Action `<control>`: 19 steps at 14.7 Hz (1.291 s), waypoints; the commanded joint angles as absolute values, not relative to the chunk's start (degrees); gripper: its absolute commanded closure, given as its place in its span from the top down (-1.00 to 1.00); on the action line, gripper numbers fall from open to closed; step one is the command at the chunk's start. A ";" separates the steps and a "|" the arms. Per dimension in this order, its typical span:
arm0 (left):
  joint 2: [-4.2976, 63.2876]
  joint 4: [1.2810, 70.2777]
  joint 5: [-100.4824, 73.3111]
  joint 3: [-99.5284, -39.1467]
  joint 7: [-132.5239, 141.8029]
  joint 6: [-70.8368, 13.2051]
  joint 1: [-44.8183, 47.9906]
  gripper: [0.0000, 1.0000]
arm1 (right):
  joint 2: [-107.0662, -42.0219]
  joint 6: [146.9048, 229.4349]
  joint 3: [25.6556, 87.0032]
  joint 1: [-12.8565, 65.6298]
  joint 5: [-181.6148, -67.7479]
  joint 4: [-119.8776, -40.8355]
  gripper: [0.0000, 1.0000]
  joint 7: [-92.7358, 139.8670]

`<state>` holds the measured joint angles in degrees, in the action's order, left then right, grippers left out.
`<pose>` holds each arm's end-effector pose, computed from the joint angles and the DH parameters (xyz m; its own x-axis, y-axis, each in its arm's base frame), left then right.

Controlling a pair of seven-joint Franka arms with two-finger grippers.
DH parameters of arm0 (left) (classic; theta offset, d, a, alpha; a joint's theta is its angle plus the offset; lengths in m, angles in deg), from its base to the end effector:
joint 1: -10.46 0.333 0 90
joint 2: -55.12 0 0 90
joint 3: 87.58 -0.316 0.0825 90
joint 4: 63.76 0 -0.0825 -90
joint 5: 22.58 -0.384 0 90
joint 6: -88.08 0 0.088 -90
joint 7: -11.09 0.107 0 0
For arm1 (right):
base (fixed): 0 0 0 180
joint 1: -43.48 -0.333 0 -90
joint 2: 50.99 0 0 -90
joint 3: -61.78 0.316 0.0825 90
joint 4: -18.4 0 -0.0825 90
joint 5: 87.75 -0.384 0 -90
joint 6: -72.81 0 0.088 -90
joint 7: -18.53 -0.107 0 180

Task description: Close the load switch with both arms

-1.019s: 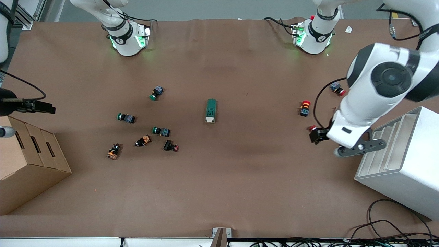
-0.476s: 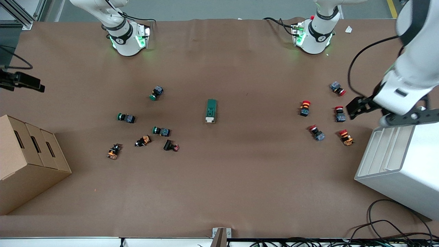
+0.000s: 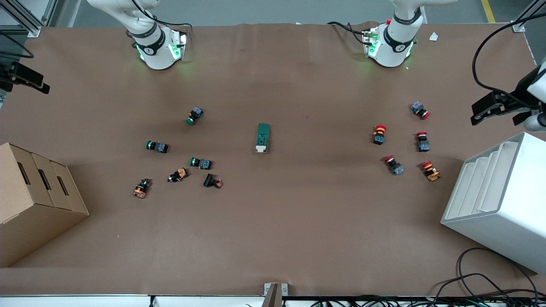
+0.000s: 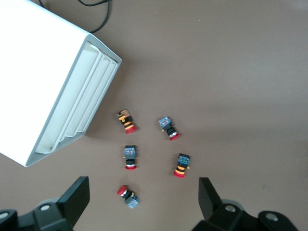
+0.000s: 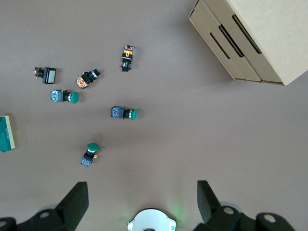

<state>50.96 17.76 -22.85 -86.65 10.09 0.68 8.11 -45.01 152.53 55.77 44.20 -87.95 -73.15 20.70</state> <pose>0.5722 -0.0319 0.6491 0.9988 -0.0395 0.0301 -0.0394 -0.9992 -0.0030 0.4986 -0.0616 0.6521 0.9918 -0.0766 -0.1019 -0.0789 -0.9967 -0.0183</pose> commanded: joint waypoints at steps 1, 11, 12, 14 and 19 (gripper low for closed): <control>54.14 21.14 -21.26 -87.40 10.74 1.07 7.12 1.00 | -42.99 154.55 56.42 44.63 -87.92 -75.99 1.00 21.17; 56.44 22.46 -21.35 -81.60 9.33 3.97 12.57 1.00 | -41.15 156.31 56.59 44.28 -87.84 -78.53 1.00 21.26; 56.43 22.55 -21.70 -81.60 9.42 4.15 12.31 1.00 | -40.71 156.92 56.68 44.28 -87.84 -79.06 1.00 21.26; 56.61 23.16 -21.79 -81.51 9.51 4.24 12.22 1.00 | -40.97 157.01 56.86 44.19 -87.75 -78.72 1.00 21.17; 56.79 23.17 -21.79 -81.42 10.47 4.93 12.22 1.00 | -41.59 156.13 56.94 43.75 -87.84 -76.17 1.00 16.78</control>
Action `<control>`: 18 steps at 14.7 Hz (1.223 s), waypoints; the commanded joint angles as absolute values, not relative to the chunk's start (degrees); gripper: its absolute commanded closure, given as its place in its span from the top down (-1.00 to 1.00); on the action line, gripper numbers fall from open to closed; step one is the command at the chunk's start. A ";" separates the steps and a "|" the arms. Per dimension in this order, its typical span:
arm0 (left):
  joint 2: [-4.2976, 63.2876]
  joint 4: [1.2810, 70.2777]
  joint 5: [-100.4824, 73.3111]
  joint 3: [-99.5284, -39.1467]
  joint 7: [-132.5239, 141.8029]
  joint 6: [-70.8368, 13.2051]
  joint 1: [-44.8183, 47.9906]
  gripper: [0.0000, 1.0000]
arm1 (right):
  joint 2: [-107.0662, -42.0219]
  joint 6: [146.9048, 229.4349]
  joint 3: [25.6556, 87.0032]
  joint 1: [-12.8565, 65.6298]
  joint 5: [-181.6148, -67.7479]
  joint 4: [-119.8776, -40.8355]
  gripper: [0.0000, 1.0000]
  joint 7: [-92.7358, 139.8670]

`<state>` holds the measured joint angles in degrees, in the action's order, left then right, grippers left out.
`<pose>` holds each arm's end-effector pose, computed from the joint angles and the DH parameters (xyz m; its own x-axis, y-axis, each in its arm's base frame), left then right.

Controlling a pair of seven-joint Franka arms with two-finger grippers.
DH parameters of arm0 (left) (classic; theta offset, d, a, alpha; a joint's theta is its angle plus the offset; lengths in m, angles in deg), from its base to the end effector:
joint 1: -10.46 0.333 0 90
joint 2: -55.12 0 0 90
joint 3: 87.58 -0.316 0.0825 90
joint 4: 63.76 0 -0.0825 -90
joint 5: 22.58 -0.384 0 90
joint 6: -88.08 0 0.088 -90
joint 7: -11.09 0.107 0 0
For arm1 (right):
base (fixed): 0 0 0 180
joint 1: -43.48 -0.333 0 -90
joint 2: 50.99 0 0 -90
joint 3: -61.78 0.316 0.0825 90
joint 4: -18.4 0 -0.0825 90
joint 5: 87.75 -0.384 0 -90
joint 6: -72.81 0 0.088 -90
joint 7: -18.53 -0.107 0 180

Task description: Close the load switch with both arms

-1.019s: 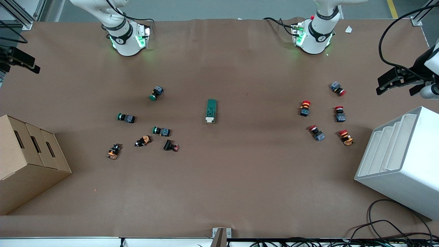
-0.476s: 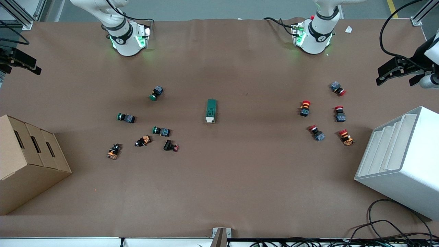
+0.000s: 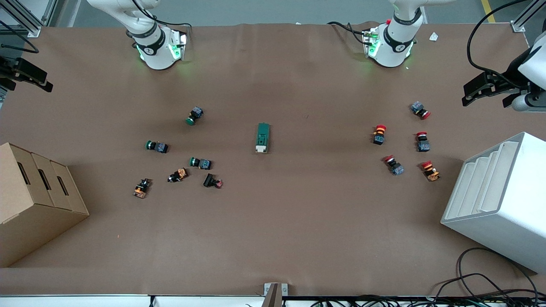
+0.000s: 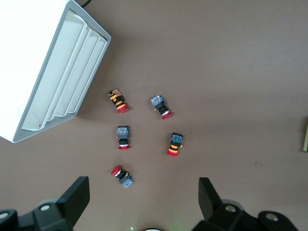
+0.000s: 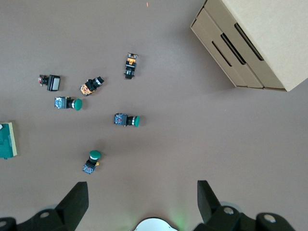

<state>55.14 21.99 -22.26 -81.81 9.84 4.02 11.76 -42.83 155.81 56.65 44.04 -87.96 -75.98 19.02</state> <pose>0.5423 -0.0431 0.6504 0.9980 -0.0567 -0.0293 -0.0566 -0.9984 0.0049 0.4938 -0.0524 0.6531 0.9945 -0.0884 -0.0566 -0.0895 -0.9958 -0.0168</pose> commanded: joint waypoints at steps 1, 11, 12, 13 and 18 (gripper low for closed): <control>56.96 23.25 -21.79 -81.51 10.39 4.94 12.22 1.00 | -42.02 156.22 56.94 43.66 -87.84 -75.39 1.00 17.30; 57.66 25.27 -22.05 -79.32 10.30 2.66 12.31 1.00 | -44.40 153.85 57.21 43.22 -87.84 -72.04 1.00 17.57; 58.45 26.23 -22.22 -79.23 10.39 1.78 12.31 1.00 | -44.40 153.85 57.21 43.05 -87.75 -72.04 1.00 17.57; 59.33 27.29 -23.27 -79.23 10.47 0.82 12.31 1.00 | -44.40 153.85 57.21 43.05 -87.66 -71.95 1.00 17.57; 58.64 25.11 -23.46 -79.66 11.87 0.89 12.83 1.00 | -44.58 154.11 57.12 43.48 -87.92 -71.69 1.00 19.67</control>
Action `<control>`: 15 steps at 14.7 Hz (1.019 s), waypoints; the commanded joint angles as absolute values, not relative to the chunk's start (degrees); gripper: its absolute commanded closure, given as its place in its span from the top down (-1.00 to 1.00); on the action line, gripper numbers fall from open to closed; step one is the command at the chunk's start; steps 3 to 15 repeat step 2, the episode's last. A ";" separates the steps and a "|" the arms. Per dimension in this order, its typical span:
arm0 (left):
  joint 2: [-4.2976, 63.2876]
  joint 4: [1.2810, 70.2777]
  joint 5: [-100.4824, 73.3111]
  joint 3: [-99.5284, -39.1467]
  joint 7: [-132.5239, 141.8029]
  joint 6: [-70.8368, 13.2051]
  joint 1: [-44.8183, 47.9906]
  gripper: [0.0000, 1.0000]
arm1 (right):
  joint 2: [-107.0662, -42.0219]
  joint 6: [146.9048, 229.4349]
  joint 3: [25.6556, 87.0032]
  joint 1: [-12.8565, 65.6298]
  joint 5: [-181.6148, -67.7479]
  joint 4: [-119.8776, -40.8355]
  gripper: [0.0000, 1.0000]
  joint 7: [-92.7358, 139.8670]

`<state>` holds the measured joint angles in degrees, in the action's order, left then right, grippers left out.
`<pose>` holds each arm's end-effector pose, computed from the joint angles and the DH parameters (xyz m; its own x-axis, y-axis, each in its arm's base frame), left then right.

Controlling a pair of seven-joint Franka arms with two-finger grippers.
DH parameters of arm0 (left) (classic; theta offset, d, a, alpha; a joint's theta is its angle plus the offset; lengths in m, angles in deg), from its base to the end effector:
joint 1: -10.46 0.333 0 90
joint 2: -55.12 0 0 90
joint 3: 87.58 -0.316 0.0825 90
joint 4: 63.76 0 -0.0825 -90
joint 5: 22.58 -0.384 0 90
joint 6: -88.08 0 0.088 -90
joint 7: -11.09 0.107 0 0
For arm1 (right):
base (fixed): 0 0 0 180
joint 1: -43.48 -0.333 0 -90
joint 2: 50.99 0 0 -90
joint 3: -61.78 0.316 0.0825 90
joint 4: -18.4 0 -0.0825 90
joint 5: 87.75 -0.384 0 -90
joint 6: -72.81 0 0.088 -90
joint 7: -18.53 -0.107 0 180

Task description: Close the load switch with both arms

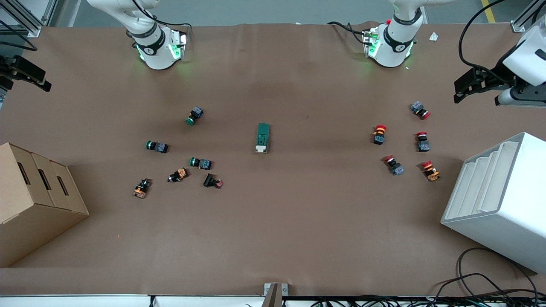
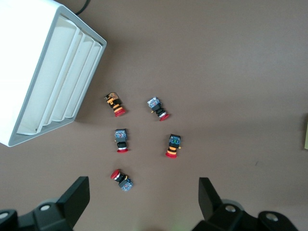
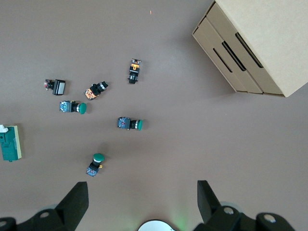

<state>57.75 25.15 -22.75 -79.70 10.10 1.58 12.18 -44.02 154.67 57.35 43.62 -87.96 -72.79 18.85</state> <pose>0.5310 -0.0589 0.6528 0.9960 -0.0898 0.0036 -0.0898 -0.9959 -0.0092 0.4991 -0.0423 0.6667 0.9965 -0.0726 -0.0415 -0.0732 -0.9972 -0.0133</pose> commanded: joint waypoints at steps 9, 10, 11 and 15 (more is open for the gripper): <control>58.46 24.66 -23.63 -79.67 12.06 1.07 12.66 1.00 | -44.84 154.20 57.12 43.57 -88.36 -71.60 1.00 19.85; 58.46 24.66 -23.63 -79.67 12.06 1.07 12.66 1.00 | -44.84 154.20 57.12 43.57 -88.36 -71.60 1.00 19.85; 58.46 24.66 -23.63 -79.67 12.06 1.07 12.66 1.00 | -44.84 154.20 57.12 43.57 -88.36 -71.60 1.00 19.85; 58.46 24.66 -23.63 -79.67 12.06 1.07 12.66 1.00 | -44.84 154.20 57.12 43.57 -88.36 -71.60 1.00 19.85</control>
